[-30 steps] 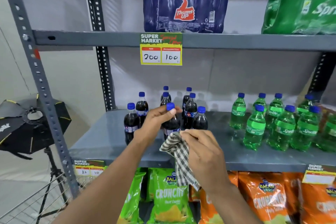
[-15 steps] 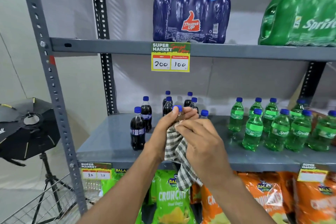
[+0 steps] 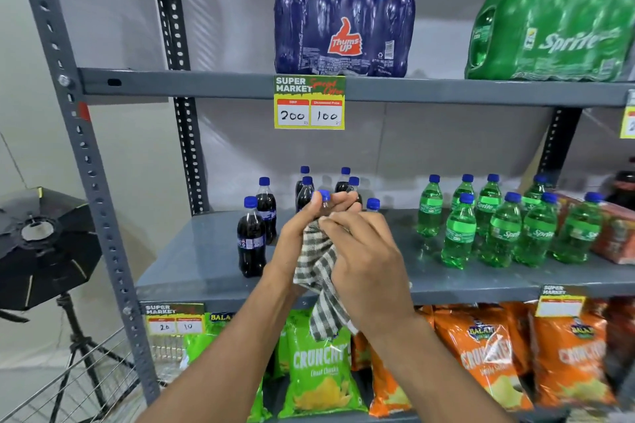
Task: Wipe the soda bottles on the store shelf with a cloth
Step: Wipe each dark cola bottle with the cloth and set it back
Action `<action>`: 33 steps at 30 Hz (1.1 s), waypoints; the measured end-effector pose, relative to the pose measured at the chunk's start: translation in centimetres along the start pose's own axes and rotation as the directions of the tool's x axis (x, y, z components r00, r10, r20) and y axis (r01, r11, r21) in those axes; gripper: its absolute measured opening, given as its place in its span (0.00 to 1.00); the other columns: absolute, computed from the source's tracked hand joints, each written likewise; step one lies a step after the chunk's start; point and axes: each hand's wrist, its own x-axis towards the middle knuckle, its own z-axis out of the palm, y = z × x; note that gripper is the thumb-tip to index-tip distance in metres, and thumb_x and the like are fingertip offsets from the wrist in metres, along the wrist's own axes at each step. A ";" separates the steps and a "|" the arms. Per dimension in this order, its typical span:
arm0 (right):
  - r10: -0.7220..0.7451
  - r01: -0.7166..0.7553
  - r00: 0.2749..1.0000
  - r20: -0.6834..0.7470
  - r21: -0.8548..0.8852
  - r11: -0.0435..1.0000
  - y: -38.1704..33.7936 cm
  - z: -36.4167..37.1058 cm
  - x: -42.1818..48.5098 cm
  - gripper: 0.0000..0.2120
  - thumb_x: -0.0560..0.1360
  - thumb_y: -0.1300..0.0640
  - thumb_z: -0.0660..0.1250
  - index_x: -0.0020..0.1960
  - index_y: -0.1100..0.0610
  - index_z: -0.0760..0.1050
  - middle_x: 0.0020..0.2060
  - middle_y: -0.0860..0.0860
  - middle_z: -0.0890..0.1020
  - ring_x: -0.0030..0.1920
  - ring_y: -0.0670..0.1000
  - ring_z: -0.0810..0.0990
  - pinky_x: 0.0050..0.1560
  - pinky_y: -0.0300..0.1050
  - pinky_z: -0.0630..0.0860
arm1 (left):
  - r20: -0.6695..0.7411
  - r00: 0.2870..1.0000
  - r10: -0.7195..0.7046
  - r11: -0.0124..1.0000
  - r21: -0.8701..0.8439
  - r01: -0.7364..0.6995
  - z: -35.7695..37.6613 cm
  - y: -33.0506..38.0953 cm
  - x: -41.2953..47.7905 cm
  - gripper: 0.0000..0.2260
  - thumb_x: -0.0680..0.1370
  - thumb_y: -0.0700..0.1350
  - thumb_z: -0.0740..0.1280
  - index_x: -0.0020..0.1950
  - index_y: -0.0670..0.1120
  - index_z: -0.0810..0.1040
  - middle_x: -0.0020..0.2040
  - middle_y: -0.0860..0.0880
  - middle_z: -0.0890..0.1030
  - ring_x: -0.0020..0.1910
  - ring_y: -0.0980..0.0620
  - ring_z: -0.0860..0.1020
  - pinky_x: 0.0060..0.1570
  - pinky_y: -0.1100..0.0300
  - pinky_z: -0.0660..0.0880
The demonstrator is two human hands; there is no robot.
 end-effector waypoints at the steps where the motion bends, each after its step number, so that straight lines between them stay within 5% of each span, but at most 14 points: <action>1: 0.002 -0.002 1.000 0.000 -0.006 1.000 -0.1 0.1 0.2 0.16 0.75 0.68 0.58 0.54 0.62 0.83 0.49 0.54 0.84 0.49 0.57 0.79 0.54 0.52 0.79 | -0.004 1.000 0.011 1.000 0.025 -0.011 -0.1 0.0 0.1 0.23 0.82 0.56 0.64 0.66 0.37 0.79 0.70 0.38 0.77 0.72 0.41 0.73 0.68 0.53 0.72; 11: -0.063 0.065 0.991 0.114 -0.013 0.998 -0.3 -0.3 -5.5 0.19 0.73 0.69 0.58 0.59 0.62 0.81 0.53 0.53 0.82 0.54 0.54 0.75 0.58 0.46 0.76 | -0.068 0.994 0.082 0.994 -0.064 -0.086 -0.3 0.5 0.0 0.19 0.81 0.53 0.62 0.55 0.40 0.85 0.63 0.40 0.83 0.67 0.42 0.78 0.67 0.47 0.74; 18: 0.080 -0.079 0.996 -0.028 0.021 0.997 0.2 0.4 -1.1 0.17 0.73 0.71 0.63 0.58 0.63 0.82 0.52 0.54 0.83 0.51 0.55 0.78 0.56 0.50 0.79 | 0.017 0.998 -0.063 0.995 -0.079 0.064 0.2 -0.1 -0.2 0.20 0.81 0.53 0.65 0.63 0.38 0.81 0.67 0.39 0.80 0.69 0.42 0.76 0.67 0.50 0.75; 22: 0.123 -0.123 0.992 0.013 0.024 0.992 0.0 0.4 0.5 0.17 0.71 0.71 0.64 0.56 0.61 0.83 0.50 0.52 0.83 0.49 0.56 0.78 0.53 0.51 0.79 | 0.094 0.988 -0.124 0.983 -0.123 0.136 -0.1 -0.7 -0.3 0.20 0.84 0.53 0.63 0.67 0.38 0.78 0.63 0.42 0.82 0.64 0.45 0.80 0.65 0.52 0.76; 26: 0.043 -0.045 0.998 0.052 0.022 0.999 -0.2 0.2 -0.8 0.16 0.77 0.66 0.58 0.54 0.61 0.83 0.48 0.52 0.83 0.48 0.55 0.77 0.52 0.49 0.79 | -0.029 0.999 -0.021 0.998 -0.067 0.019 -1.0 -1.1 -0.1 0.21 0.80 0.53 0.68 0.64 0.37 0.80 0.67 0.39 0.80 0.70 0.42 0.76 0.63 0.53 0.76; 33: -0.085 0.060 0.974 0.212 0.123 0.991 1.9 0.2 -7.0 0.19 0.74 0.72 0.60 0.60 0.61 0.79 0.56 0.52 0.81 0.53 0.55 0.75 0.60 0.45 0.75 | -0.134 0.989 0.059 0.998 -0.007 -0.061 -1.6 0.0 0.8 0.20 0.78 0.56 0.67 0.58 0.42 0.85 0.65 0.42 0.83 0.66 0.44 0.79 0.62 0.48 0.78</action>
